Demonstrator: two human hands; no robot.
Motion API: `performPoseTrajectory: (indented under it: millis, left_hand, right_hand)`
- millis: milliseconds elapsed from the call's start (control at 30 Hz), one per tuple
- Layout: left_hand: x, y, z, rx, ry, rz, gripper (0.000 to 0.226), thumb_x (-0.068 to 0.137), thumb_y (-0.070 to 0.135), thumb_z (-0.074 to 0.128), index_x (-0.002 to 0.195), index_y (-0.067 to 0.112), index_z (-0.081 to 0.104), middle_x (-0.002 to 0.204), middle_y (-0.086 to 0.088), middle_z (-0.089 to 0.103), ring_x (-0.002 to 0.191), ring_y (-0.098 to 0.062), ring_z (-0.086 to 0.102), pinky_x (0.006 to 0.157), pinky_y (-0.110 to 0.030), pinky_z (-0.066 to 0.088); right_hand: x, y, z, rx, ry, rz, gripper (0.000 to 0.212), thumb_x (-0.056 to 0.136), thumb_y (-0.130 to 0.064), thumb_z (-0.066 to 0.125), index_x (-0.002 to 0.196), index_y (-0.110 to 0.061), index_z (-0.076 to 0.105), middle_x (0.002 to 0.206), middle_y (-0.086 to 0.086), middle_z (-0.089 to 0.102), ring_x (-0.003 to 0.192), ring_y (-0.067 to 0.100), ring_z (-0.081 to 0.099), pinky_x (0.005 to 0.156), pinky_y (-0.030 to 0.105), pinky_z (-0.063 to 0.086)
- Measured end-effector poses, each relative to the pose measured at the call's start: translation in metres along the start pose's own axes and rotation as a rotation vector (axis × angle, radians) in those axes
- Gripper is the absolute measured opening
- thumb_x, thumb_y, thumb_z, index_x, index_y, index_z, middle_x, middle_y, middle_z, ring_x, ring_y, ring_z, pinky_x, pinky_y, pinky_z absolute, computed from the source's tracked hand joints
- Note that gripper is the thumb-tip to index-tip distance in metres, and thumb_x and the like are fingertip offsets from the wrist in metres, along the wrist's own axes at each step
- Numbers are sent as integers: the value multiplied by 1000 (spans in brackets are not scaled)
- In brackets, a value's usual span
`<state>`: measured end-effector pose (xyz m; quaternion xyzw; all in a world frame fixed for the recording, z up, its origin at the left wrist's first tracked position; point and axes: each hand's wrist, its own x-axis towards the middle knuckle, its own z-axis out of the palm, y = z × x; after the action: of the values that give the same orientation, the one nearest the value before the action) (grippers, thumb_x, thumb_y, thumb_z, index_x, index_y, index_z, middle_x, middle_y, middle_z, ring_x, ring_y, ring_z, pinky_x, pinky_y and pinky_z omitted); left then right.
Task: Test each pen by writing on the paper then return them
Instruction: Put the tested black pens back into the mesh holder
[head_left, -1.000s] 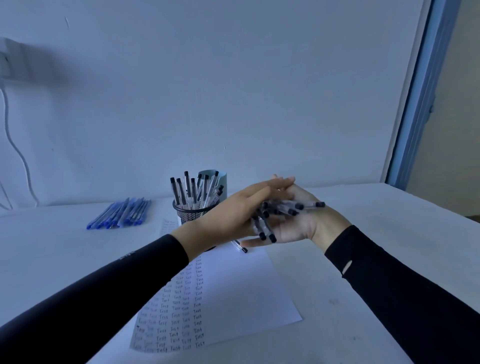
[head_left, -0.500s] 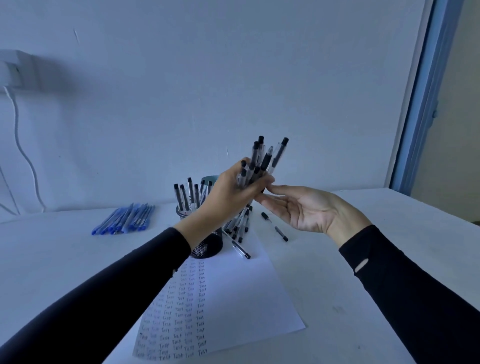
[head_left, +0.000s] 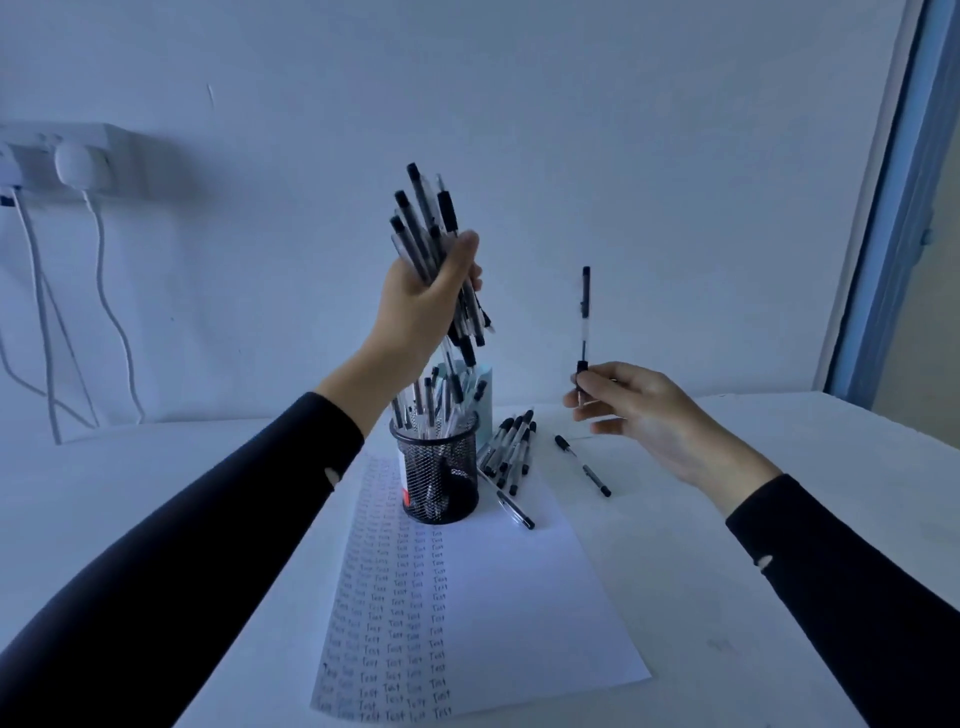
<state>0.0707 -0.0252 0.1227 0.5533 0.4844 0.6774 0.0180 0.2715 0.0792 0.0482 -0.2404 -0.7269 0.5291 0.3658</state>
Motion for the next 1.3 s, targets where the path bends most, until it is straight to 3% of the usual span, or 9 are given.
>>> performPoseTrajectory:
  millis: [167,300,500,700,800,900,1033,1167,1300]
  left_hand:
    - [-9,-14,-14,69,11,-26,27,100,29,53,79,15,63,72,2,62,62,-1,58,61,-16,46]
    - [-19,-23,-21,-2,44,-109,23,98,28,56,83,13,64,73,1,63,61,-2,58,59,-19,49]
    - [-27,-32,-38,-78,-23,-235,29,77,39,72,92,15,69,74,3,70,74,-14,67,68,-34,54]
    - [-31,-34,-43,36,-125,-155,29,78,36,73,93,11,71,82,-9,74,80,-26,71,76,-38,58]
    - [-35,-38,-42,66,-131,-149,34,77,37,74,92,6,72,83,-12,74,79,-33,69,71,-41,56]
    - [-36,-40,-45,66,-237,-247,36,75,31,78,97,4,70,87,-12,74,78,-22,71,67,-29,55]
    - [-37,-45,-49,50,-360,-337,35,77,20,80,107,7,68,92,-15,73,85,-21,71,77,-25,57]
    - [-37,-49,-49,31,-339,-345,34,79,22,78,110,12,69,94,-13,74,91,-23,71,81,-25,56]
    - [-37,-52,-49,28,-359,-309,33,80,21,77,109,8,67,92,-9,75,89,-21,72,83,-28,56]
  right_hand:
    - [-2,0,16,-20,-57,19,16,99,-19,56,112,-14,62,96,6,76,83,16,69,78,33,53]
    - [-4,0,25,-49,-61,28,14,100,-13,45,97,-10,58,87,5,74,85,17,68,84,35,54]
    - [4,-20,46,-58,-20,-90,24,101,-23,46,78,-16,43,59,-9,36,56,11,36,66,30,43]
    - [24,-52,70,-136,-78,-212,28,105,-27,40,107,-17,66,64,-8,49,56,5,48,65,20,51]
    - [33,-59,80,-145,-54,-226,24,104,-23,46,114,-22,68,56,-21,50,51,-5,47,63,14,38]
    - [34,-57,88,-175,-26,-245,20,99,-22,54,113,-26,68,50,-17,39,44,0,40,62,19,36]
    - [37,-48,98,-142,-43,-166,19,91,-36,66,106,-23,69,67,-15,61,62,-1,59,76,20,48]
    - [45,-40,105,-128,9,-147,27,89,-40,68,105,-19,62,80,-13,54,74,2,52,68,20,38]
    - [50,-32,101,-159,-3,-5,40,93,-51,58,123,-24,54,109,-5,56,95,10,53,86,29,43]
